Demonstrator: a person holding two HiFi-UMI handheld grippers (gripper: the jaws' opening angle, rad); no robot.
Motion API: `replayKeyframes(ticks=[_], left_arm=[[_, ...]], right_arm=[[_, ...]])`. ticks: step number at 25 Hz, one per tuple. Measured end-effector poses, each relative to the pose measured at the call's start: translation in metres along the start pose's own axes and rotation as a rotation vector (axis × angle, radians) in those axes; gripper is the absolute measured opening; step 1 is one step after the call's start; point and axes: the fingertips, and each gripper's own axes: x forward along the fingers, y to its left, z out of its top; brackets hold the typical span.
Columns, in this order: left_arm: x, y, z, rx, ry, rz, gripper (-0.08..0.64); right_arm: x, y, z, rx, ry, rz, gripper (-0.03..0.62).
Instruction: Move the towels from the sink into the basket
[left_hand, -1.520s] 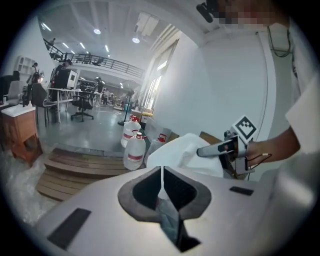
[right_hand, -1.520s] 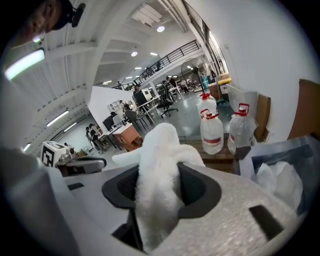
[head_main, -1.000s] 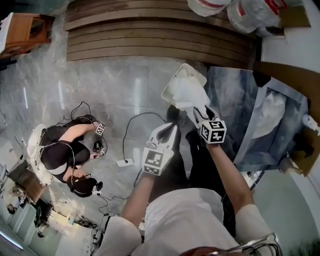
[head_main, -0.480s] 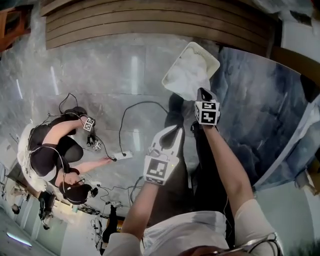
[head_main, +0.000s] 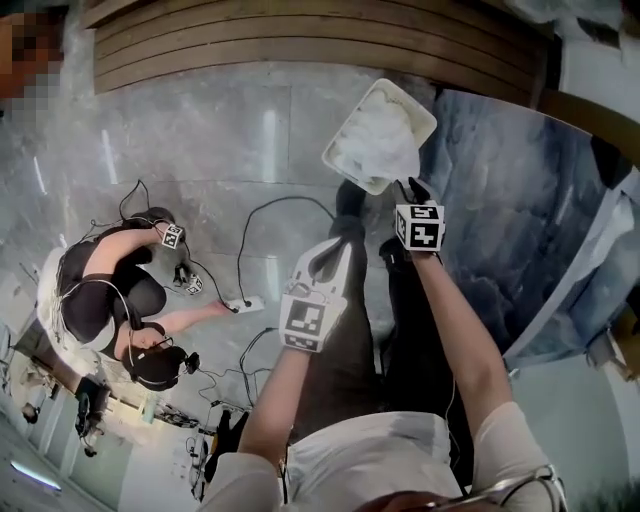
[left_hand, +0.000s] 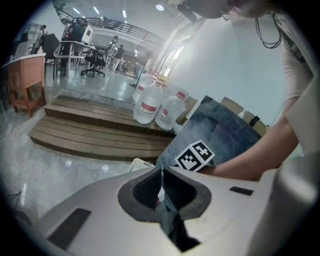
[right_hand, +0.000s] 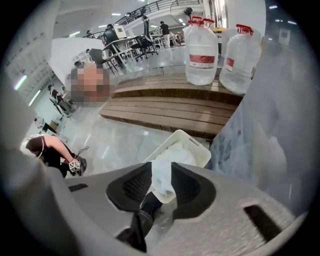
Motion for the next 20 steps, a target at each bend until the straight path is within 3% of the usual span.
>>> replayKeyframes(ticks=[4,13,20], left_arm=[[-0.022,-0.024,0.031,0.009,-0.024,-0.003,0.017],[-0.105,-0.123,0.135,0.075,-0.097,-0.045,0.017],[-0.158,-0.219,0.221,0.159,-0.124,-0.155,0.017]], right_arm=[[-0.072,0.004,0.030,-0.007,-0.062,0.012,0.121],[-0.293,0.017,0.114,-0.035,-0.286,0.066,0.129],[-0.456,0.014,0.146,-0.077,-0.467,0.084,0.144]])
